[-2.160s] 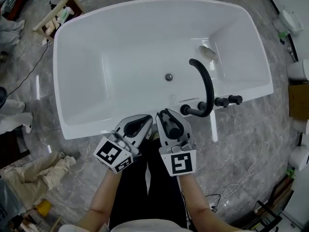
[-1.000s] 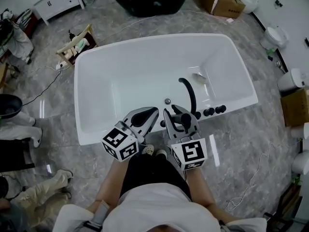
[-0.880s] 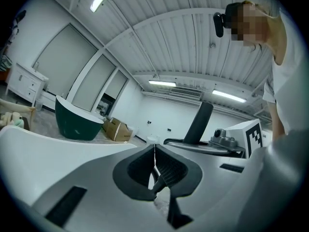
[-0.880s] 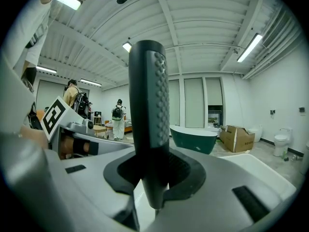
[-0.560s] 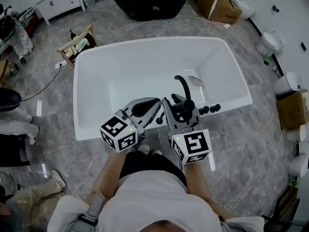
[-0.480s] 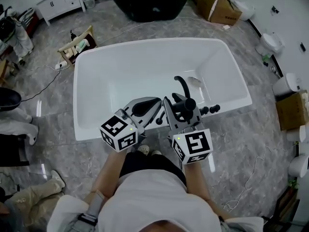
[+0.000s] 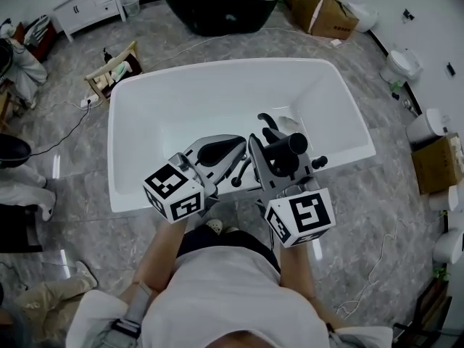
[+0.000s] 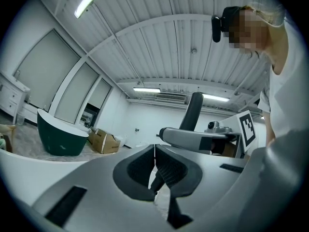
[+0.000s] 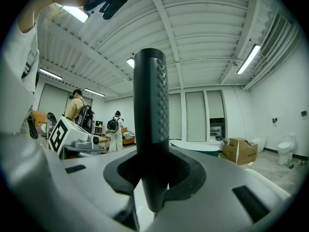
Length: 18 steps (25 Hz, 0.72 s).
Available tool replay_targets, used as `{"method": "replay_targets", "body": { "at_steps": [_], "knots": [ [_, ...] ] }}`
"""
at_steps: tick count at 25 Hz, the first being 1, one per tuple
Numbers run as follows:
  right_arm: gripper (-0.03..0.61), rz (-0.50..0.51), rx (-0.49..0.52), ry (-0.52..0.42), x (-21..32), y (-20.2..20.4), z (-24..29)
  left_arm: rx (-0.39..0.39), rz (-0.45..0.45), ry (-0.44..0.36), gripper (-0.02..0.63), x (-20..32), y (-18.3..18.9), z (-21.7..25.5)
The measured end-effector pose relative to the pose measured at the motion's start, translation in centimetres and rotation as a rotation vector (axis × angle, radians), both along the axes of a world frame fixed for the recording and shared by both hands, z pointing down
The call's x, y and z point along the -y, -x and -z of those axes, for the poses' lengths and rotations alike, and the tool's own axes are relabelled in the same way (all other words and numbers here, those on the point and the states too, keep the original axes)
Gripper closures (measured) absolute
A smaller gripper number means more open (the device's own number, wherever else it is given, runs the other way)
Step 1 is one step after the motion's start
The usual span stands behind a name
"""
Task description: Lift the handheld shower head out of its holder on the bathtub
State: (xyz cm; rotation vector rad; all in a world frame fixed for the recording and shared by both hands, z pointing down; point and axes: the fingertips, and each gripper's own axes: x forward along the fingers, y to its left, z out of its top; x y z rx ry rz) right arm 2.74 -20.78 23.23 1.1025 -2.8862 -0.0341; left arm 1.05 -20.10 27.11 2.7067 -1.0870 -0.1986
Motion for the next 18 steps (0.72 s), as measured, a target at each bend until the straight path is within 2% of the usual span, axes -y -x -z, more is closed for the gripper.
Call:
{"method": "replay_targets", "body": {
  "at_steps": [8,18],
  "knots": [
    [0.474,-0.068,0.019,0.017,0.1,-1.5,0.3,0.018,-0.07,0.007,0.601,-0.1,-0.8,0.0],
    [0.474,-0.247,0.063,0.003,0.2,-7.9,2.1,0.025,-0.241,0.011,0.601,0.4,-5.7,-0.1]
  ]
}}
